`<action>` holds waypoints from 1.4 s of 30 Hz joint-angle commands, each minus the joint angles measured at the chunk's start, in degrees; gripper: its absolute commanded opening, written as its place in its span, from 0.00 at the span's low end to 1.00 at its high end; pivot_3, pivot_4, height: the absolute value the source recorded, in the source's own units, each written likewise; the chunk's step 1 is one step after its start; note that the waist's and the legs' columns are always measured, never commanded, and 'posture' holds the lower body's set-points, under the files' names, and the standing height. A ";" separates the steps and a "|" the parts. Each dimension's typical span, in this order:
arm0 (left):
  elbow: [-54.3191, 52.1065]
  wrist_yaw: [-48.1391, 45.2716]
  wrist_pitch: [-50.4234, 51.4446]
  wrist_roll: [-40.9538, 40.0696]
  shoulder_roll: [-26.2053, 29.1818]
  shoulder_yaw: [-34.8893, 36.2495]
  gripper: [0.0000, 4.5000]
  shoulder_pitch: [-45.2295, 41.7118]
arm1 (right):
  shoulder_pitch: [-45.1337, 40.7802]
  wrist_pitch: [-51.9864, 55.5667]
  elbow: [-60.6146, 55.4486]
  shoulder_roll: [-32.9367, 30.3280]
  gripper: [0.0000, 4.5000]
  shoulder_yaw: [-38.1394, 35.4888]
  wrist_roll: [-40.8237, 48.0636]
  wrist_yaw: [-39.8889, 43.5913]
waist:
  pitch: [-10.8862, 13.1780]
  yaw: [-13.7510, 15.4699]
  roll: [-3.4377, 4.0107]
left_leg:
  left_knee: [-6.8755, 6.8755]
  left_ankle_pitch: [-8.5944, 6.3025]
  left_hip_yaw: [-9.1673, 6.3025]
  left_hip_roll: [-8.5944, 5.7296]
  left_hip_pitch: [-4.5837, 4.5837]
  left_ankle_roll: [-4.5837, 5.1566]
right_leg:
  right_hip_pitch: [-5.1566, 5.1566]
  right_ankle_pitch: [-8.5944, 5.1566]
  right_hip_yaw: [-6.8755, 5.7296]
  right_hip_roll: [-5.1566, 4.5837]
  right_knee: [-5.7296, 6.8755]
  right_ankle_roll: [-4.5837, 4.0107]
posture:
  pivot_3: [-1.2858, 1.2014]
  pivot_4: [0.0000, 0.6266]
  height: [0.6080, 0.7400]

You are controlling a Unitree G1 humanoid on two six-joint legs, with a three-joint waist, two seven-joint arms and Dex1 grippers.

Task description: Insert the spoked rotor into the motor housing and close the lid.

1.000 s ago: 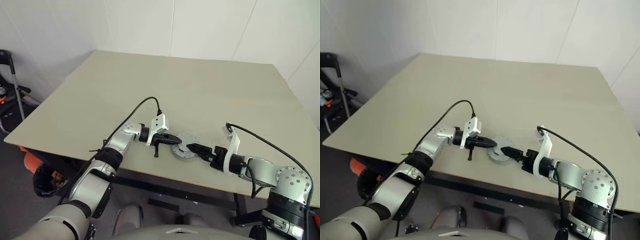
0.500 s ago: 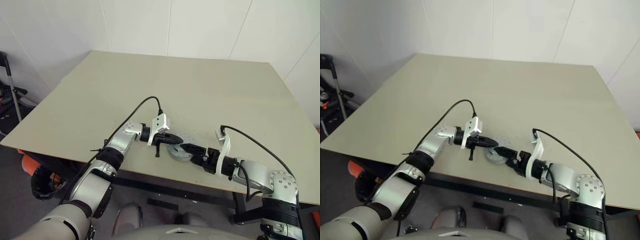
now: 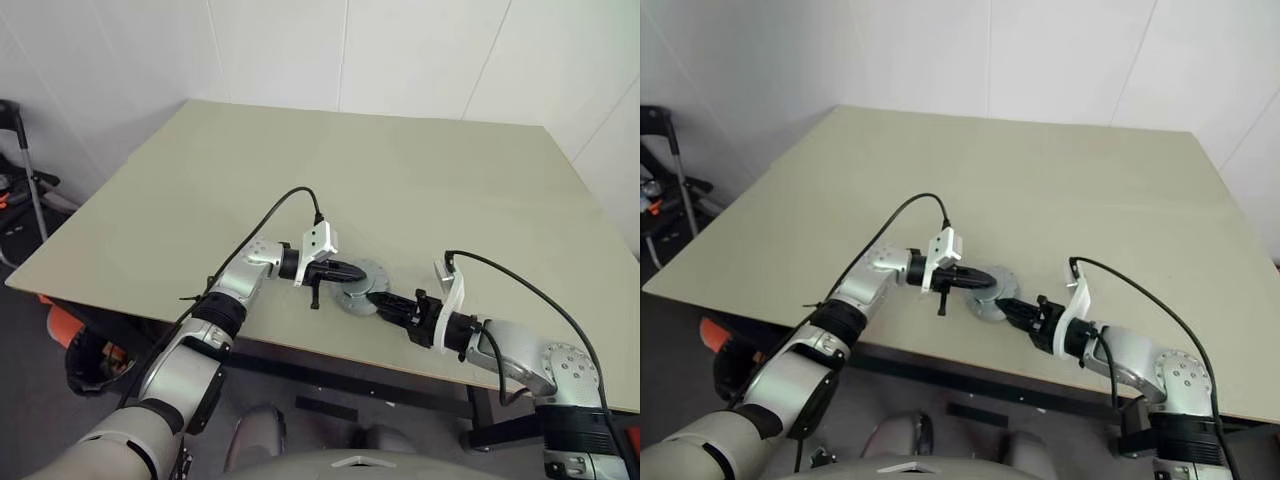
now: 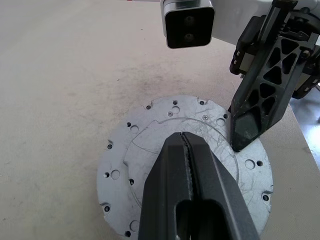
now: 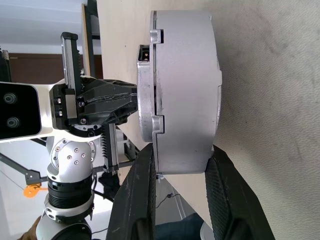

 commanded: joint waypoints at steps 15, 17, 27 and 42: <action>-5.57 0.10 4.88 -3.52 0.23 1.75 0.00 1.59 | 1.37 -5.41 -5.67 0.39 0.25 -0.04 2.32 2.05 | 0.00 0.21 0.00 | 0.03 -0.01 -0.01 0.00 -0.06 0.03 | -0.04 0.00 -0.01 0.00 0.00 0.00 | 0.52 0.00 1.00; -8.28 0.06 7.90 -6.04 0.40 3.27 0.00 2.37 | 1.53 -6.22 -6.11 0.76 0.25 -0.15 2.32 2.02 | 0.00 0.22 0.00 | 0.03 -0.01 -0.01 0.00 -0.13 0.03 | -0.12 0.00 -0.01 0.00 0.02 0.00 | 0.52 0.00 1.00; -26.91 15.29 35.56 -23.51 1.69 17.77 0.00 9.27 | -2.70 -10.11 -6.07 0.26 0.25 -1.24 2.32 2.51 | 0.00 0.05 0.00 | 0.19 0.00 -0.02 0.01 -0.67 0.01 | -0.69 0.25 -0.07 0.01 0.21 -0.40 | 0.52 0.00 1.00; -35.97 38.11 80.10 -53.00 -1.36 37.59 0.20 21.05 | -11.83 -9.91 -11.89 6.85 0.25 2.11 2.32 0.71 | 0.01 0.02 -0.02 | 0.58 -0.03 -0.06 0.09 -0.93 0.06 | -0.74 0.25 -0.08 0.11 0.22 -0.36 | 0.52 0.00 1.00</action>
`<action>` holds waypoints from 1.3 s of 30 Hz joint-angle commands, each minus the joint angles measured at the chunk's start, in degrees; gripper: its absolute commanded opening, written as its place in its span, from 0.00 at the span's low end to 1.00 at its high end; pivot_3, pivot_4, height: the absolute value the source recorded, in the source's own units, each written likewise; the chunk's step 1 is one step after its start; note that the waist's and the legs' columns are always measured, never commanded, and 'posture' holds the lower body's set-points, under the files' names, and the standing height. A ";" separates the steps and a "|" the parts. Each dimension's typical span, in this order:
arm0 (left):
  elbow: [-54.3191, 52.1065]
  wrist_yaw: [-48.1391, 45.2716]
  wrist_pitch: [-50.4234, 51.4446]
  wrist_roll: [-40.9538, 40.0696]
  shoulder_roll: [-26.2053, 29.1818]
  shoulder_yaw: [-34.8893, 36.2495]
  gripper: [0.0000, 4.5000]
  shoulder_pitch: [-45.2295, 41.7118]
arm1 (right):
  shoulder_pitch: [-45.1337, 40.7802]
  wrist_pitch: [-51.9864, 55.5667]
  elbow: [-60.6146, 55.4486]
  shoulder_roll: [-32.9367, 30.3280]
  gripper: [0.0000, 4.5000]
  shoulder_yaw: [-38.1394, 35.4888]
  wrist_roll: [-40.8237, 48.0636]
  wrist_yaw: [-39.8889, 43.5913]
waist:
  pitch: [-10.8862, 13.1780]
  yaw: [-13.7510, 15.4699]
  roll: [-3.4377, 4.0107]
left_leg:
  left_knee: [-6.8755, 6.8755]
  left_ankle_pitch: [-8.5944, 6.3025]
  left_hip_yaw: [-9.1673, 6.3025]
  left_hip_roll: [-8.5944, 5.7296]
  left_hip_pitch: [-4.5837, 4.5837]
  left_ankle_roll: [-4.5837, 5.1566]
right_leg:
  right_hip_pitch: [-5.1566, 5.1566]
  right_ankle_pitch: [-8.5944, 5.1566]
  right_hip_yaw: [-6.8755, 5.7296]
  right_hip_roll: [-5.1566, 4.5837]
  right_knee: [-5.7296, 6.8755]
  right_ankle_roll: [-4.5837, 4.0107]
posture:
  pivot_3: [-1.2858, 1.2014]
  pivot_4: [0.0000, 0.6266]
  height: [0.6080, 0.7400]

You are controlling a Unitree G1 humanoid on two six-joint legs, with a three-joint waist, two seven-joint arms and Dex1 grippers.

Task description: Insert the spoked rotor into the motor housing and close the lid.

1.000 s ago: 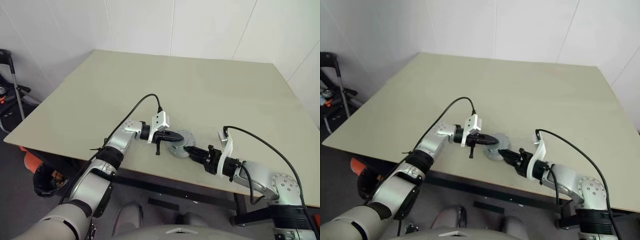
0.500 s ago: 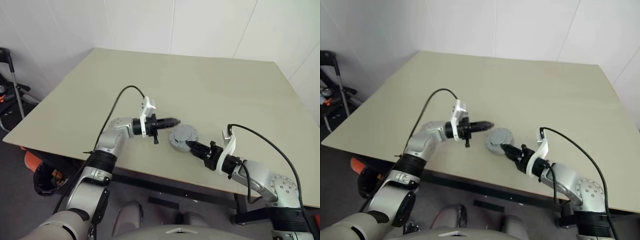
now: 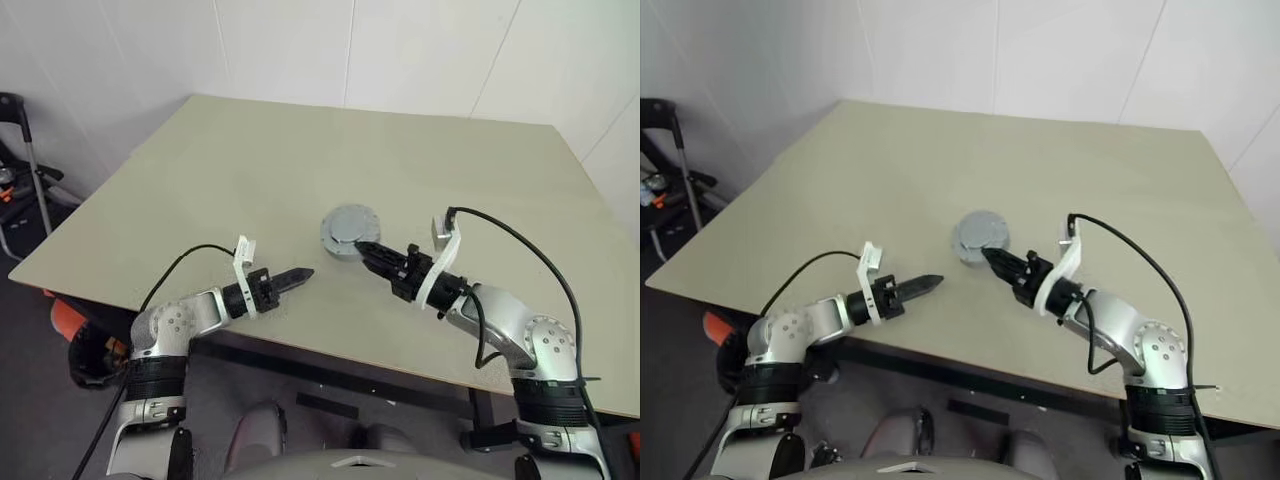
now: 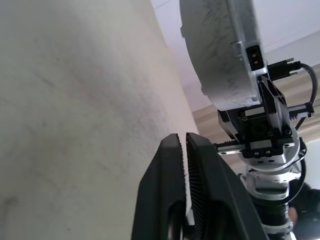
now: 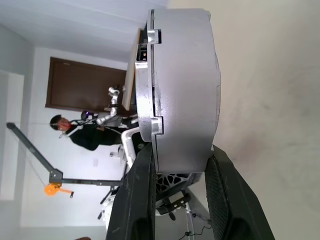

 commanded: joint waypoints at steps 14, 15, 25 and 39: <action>4.46 21.77 9.14 -26.28 -6.23 15.13 1.00 -3.93 | -2.50 0.56 -6.03 1.29 0.25 -0.61 2.31 -0.24 | 0.00 0.07 -0.02 | 0.07 0.02 -0.08 -0.01 0.05 -0.03 | 0.20 -0.05 0.02 0.03 -0.06 0.64 | 0.52 0.00 1.00; 4.76 22.77 8.64 -26.77 -6.43 14.98 1.00 -3.71 | -2.53 0.64 -6.06 1.28 0.25 -0.57 2.31 -0.19 | 0.00 0.08 -0.02 | 0.07 0.02 -0.08 -0.01 0.06 -0.03 | 0.20 0.00 0.02 0.03 -0.06 0.73 | 0.52 0.00 1.00; 5.01 27.28 5.19 -30.87 -8.14 11.78 1.00 -3.43 | -2.51 1.19 -7.81 2.28 0.25 1.41 2.31 -0.51 | 0.00 0.04 -0.03 | 0.09 0.02 -0.10 -0.02 0.06 -0.04 | 0.27 0.09 0.02 0.03 -0.11 0.96 | 0.52 0.00 1.00; 7.55 26.88 1.09 -32.72 -8.12 7.88 0.91 -5.75 | -0.76 1.25 -9.83 1.95 0.25 3.24 2.31 -0.32 | -0.01 0.02 -0.04 | 0.13 0.03 -0.14 -0.04 0.09 -0.06 | 0.35 0.26 0.04 0.03 -0.13 1.26 | 0.52 0.00 1.00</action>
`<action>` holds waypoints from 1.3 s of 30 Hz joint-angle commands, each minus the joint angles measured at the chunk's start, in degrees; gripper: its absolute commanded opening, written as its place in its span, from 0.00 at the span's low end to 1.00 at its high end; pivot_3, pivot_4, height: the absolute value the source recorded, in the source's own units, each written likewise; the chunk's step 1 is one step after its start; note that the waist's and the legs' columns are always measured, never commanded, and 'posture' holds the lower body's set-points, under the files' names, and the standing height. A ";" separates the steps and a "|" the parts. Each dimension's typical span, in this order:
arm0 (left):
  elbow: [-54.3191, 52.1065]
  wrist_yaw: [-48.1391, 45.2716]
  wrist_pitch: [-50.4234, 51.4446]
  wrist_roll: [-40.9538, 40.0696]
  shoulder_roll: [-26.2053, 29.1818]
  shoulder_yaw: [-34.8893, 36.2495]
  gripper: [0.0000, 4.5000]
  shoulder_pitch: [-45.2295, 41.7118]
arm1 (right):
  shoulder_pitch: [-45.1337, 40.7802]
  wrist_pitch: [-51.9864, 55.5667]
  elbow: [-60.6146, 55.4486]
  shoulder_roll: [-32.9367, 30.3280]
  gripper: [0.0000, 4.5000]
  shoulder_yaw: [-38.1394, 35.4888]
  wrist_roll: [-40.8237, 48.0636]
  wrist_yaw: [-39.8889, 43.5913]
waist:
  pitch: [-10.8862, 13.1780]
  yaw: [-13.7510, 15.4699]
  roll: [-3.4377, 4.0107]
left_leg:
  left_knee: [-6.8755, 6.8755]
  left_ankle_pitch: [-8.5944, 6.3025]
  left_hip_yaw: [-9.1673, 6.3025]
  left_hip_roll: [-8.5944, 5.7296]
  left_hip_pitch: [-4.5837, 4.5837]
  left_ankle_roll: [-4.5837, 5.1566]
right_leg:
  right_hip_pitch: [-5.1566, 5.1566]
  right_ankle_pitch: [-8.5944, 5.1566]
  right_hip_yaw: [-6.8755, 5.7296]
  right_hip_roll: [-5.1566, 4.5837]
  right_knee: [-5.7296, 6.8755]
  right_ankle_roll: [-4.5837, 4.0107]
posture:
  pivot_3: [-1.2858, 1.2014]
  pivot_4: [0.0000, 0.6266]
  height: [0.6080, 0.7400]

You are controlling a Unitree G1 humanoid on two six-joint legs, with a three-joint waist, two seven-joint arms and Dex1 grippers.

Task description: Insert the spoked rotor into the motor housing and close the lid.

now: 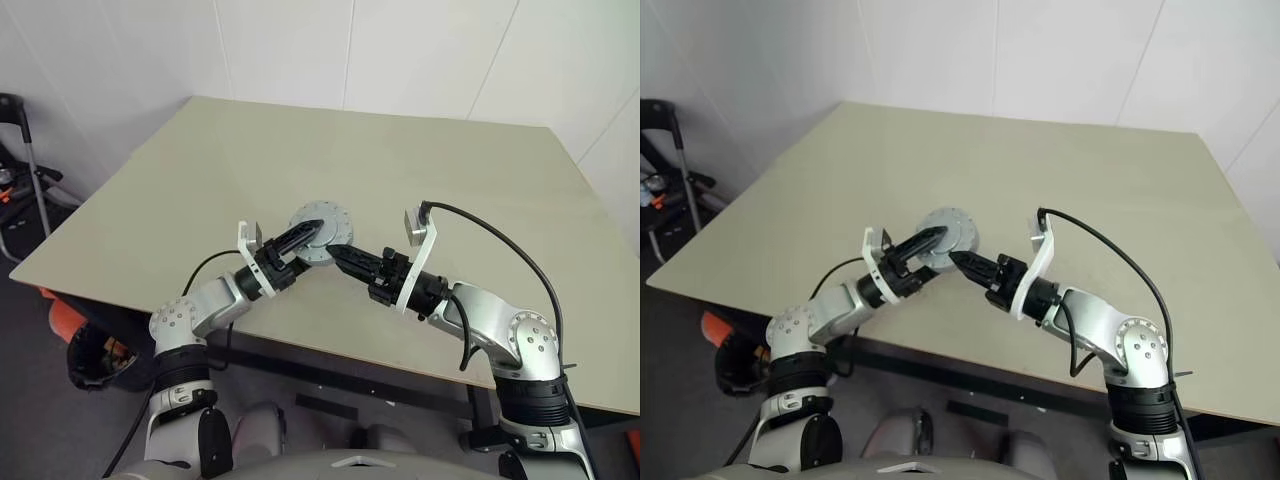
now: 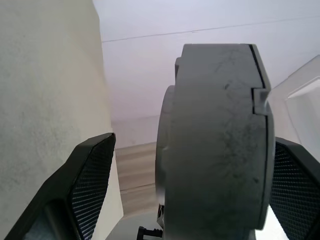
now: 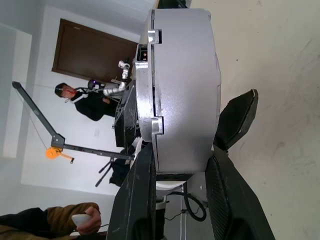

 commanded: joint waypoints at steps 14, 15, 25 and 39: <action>-1.43 1.47 -1.78 -8.65 2.32 -2.64 0.47 1.58 | -0.47 -1.80 -3.35 0.56 0.25 -0.04 2.31 0.70 | 0.00 -0.07 -0.01 | 0.00 0.00 -0.01 0.00 0.06 -0.01 | 0.06 0.00 0.01 0.00 -0.01 0.02 | 0.52 0.00 1.00; -1.44 1.47 -1.91 -8.91 2.48 -2.88 0.47 1.71 | -0.53 -1.90 -3.23 0.70 0.25 -0.11 2.31 0.78 | 0.00 -0.07 -0.01 | 0.01 0.01 -0.01 -0.01 0.06 -0.01 | 0.07 0.00 0.01 0.00 -0.01 0.02 | 0.52 0.00 1.00; -0.73 0.31 -2.91 -10.67 3.83 -4.61 0.47 2.41 | -0.31 -2.14 -2.94 2.69 0.95 -0.71 2.31 1.02 | 0.00 -0.15 -0.01 | 0.00 0.01 -0.01 0.00 0.08 -0.02 | 0.07 0.00 0.02 0.00 -0.01 0.03 | 0.52 0.00 1.00; -1.19 -1.21 -7.16 -9.57 3.68 -4.55 0.47 2.98 | 1.98 -5.23 1.85 -3.25 1.00 -0.88 2.31 -9.91 | 0.00 -0.30 -0.01 | -0.01 0.04 -0.01 -0.02 0.14 -0.07 | 0.13 0.00 0.05 0.00 -0.03 0.04 | 0.52 0.00 1.00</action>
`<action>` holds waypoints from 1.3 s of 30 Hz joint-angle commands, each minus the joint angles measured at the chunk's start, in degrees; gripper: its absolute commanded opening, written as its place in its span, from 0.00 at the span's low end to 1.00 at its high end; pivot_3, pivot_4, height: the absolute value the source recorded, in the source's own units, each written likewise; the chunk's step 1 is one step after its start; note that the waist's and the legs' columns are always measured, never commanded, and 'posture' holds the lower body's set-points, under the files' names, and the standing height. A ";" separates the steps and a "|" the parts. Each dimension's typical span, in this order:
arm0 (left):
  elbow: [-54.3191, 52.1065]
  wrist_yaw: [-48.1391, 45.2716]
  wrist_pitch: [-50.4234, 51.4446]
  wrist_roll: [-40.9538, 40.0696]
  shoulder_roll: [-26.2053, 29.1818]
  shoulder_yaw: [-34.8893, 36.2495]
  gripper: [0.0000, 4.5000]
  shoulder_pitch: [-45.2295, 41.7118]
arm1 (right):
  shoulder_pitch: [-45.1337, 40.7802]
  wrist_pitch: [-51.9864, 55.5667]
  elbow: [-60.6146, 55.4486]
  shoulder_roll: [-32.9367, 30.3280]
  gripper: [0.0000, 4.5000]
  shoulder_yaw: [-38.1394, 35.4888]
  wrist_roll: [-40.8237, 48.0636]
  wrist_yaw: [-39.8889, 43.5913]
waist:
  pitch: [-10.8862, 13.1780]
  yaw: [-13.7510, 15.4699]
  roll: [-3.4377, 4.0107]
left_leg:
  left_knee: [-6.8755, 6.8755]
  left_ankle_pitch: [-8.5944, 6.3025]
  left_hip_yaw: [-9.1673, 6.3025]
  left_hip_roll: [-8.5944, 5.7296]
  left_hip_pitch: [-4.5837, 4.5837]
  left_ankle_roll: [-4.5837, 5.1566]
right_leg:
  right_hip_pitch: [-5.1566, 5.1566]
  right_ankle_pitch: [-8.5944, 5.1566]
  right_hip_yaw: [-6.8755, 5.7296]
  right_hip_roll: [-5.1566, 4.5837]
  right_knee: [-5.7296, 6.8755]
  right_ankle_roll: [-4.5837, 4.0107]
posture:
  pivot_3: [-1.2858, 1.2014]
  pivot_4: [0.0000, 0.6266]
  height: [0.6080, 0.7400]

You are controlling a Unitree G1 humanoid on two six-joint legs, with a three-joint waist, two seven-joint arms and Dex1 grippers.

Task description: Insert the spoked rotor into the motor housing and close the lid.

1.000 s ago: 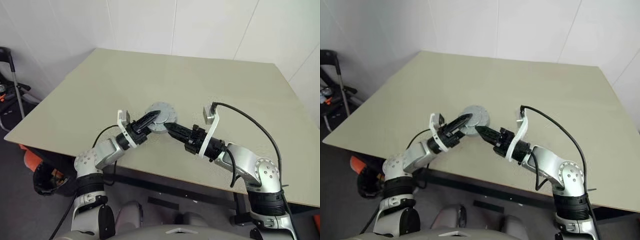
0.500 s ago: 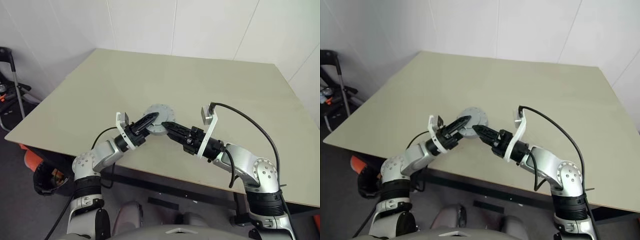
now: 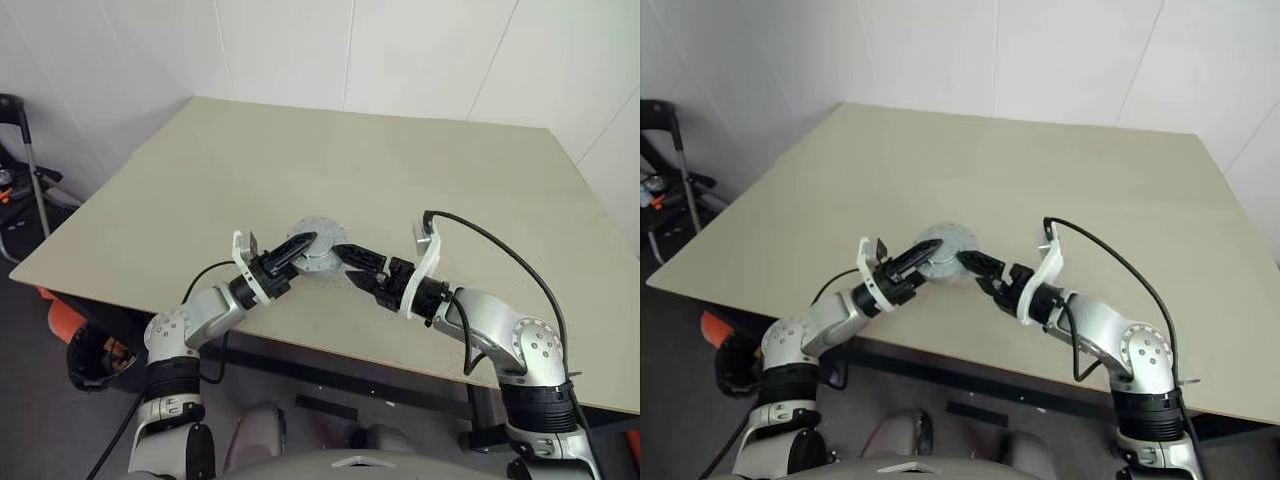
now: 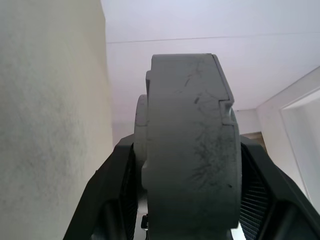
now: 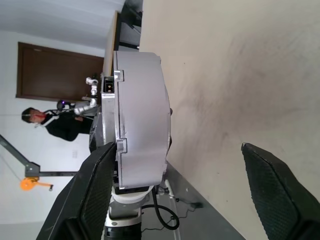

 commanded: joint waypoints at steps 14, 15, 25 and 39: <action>-1.30 3.38 -31.86 20.57 -2.93 4.24 0.47 -5.76 | -0.29 -5.44 -2.17 -2.10 1.00 -1.84 0.66 0.63 | 0.01 -1.01 -0.04 | 0.01 -0.02 -0.01 -0.02 -0.05 0.03 | 0.07 0.08 0.00 0.00 -0.16 0.14 | 0.52 0.00 1.00; -0.77 4.10 -33.74 21.24 -3.35 5.14 0.47 -6.21 | -0.36 -5.89 -2.10 -2.14 1.00 -1.70 0.66 0.49 | 0.01 -1.03 -0.05 | 0.01 -0.02 -0.02 -0.02 -0.07 0.04 | 0.06 0.10 -0.01 0.00 -0.17 0.18 | 0.52 0.00 1.00; -0.21 11.97 -43.22 25.12 -7.39 9.97 0.47 -7.62 | -0.89 -6.70 -1.93 -2.37 1.00 0.00 -0.37 1.64 | 0.08 -1.01 -0.23 | 0.13 -0.05 -0.11 -0.02 -0.19 0.09 | 0.05 0.17 -0.06 0.00 -0.12 0.29 | 0.52 0.00 1.00; 0.04 20.61 -47.08 26.59 -10.20 11.55 0.47 -7.42 | -0.07 -7.28 -3.24 -2.91 1.00 0.13 0.41 1.36 | 0.22 -1.08 -0.54 | 0.31 -0.05 -0.12 -0.02 -0.05 0.09 | 0.22 0.17 -0.04 -0.02 -0.09 0.27 | 0.52 0.00 1.00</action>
